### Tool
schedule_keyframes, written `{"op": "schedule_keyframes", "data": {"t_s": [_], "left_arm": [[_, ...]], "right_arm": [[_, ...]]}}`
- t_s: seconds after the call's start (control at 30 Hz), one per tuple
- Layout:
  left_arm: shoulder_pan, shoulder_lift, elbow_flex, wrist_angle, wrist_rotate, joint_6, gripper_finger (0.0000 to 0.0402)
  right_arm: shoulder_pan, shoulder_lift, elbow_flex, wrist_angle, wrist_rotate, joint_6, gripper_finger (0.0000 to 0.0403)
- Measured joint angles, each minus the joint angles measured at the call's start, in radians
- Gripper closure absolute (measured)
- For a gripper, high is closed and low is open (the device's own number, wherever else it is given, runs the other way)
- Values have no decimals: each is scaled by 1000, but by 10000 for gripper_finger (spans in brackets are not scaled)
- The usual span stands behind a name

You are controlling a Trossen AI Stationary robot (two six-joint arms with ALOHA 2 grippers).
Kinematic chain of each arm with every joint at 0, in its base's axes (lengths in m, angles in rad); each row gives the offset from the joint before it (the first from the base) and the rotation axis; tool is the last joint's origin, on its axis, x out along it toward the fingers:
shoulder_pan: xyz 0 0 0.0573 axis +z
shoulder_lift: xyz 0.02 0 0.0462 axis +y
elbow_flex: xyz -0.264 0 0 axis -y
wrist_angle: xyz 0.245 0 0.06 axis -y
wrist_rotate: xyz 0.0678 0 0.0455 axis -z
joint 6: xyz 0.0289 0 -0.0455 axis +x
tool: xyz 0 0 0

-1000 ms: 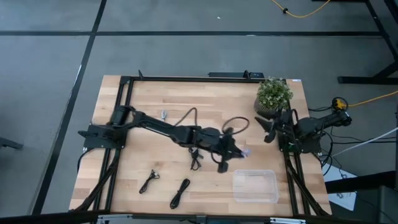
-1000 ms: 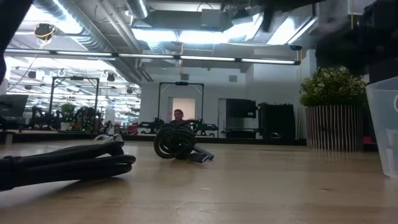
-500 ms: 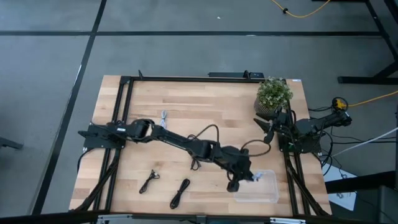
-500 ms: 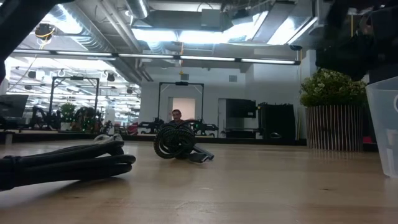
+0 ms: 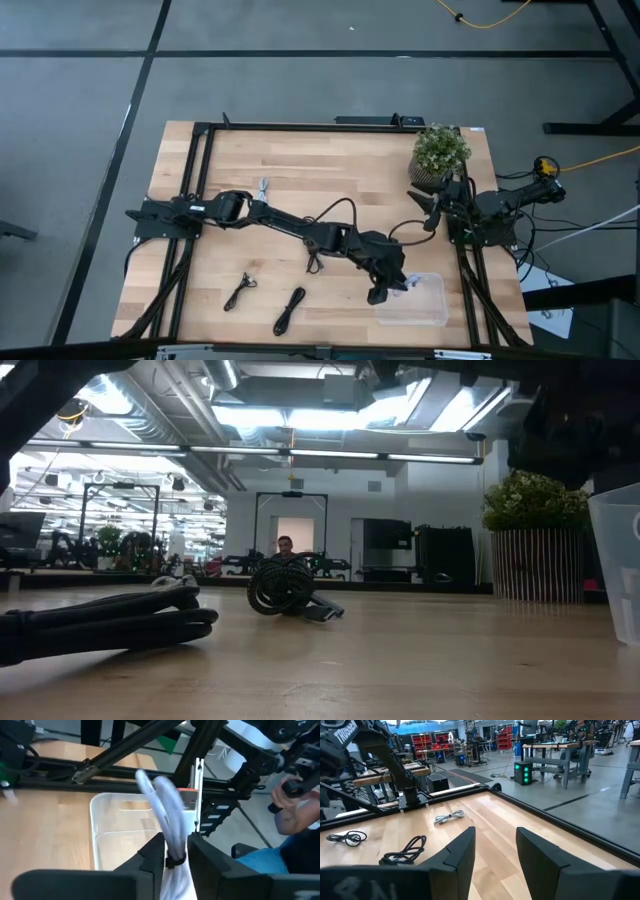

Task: Pick and place USB-C Cables
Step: Put the bottom white charger cable into the transparent bin, then put the white charger cable into the transparent bin

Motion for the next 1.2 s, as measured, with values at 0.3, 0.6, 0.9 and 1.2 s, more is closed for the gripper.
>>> {"op": "schedule_keyframes", "data": {"t_s": [0.3,0.6,0.9,1.2], "left_arm": [[7,0,0,-7,-10,32,295],[91,-148,1,-504,169,82,294],[182,-241,-1,-1339,-126,297,294],[277,-278,-24,-1603,-273,387,294]], "right_arm": [[0,0,0,-58,-4,52,256],[0,0,0,-72,-81,104,256],[0,0,0,-65,-105,105,256],[0,0,0,-61,-105,127,256]]}}
